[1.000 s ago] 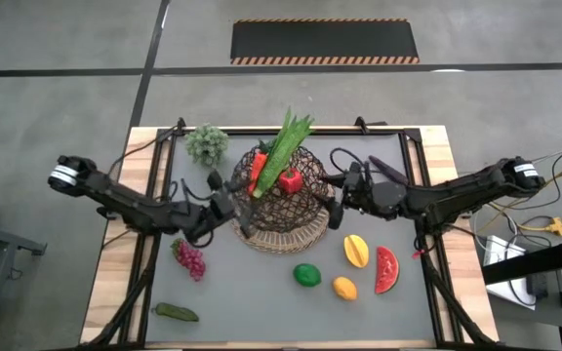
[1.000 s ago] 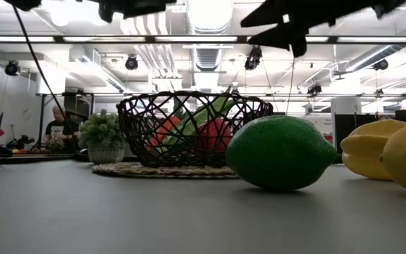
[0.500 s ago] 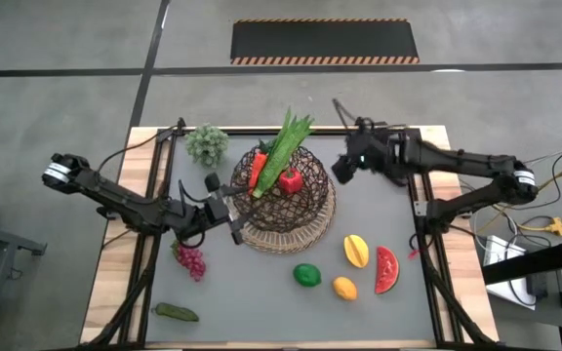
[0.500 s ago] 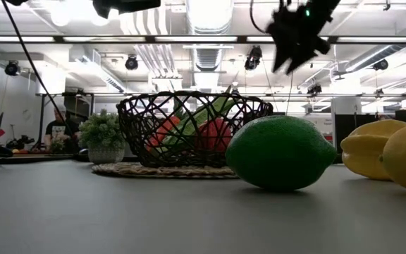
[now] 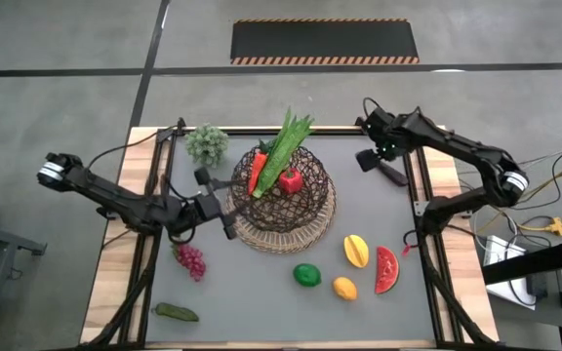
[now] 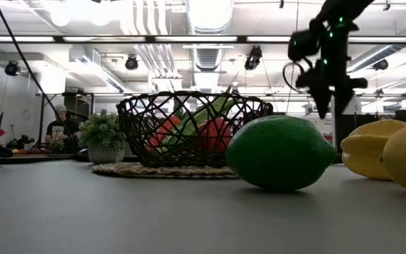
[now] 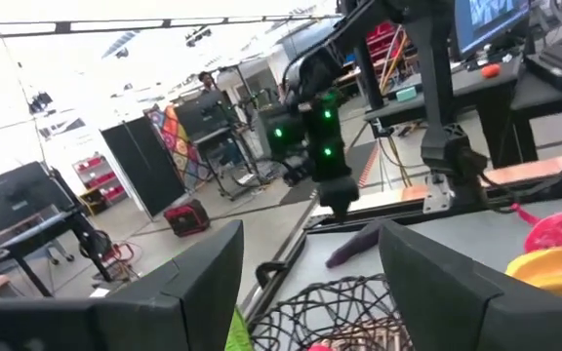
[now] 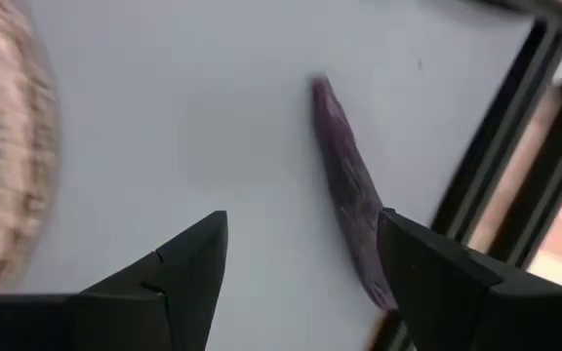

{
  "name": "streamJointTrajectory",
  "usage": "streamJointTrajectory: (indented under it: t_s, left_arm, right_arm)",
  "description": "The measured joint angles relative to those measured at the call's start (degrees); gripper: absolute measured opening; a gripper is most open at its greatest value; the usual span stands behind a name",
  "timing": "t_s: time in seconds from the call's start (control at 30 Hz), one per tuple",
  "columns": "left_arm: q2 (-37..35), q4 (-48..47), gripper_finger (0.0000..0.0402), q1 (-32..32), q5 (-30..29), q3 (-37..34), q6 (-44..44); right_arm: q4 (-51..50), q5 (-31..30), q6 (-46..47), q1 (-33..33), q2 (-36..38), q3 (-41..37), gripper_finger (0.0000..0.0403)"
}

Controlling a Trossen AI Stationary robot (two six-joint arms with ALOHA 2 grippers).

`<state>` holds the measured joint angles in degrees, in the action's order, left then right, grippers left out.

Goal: Build produce basket
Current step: Put the purple eggplant into the basket

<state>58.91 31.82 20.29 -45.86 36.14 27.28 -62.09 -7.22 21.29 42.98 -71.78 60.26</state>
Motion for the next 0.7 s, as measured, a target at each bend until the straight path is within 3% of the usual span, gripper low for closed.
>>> streamJointTrajectory:
  t_s: [0.27, 0.7]
  left_arm:
    - [-3.46, -3.98, 0.0221, 0.00, -0.22, -0.02, 1.23]
    - [-3.71, -4.51, 0.0221, 0.00, -0.81, -0.02, 1.82]
  right_arm:
    - [4.28, -2.18, -2.58, 3.05, -6.63, -4.02, 0.0247]
    - [6.06, -8.36, -10.22, 5.16, -21.74, -3.40, 0.0246]
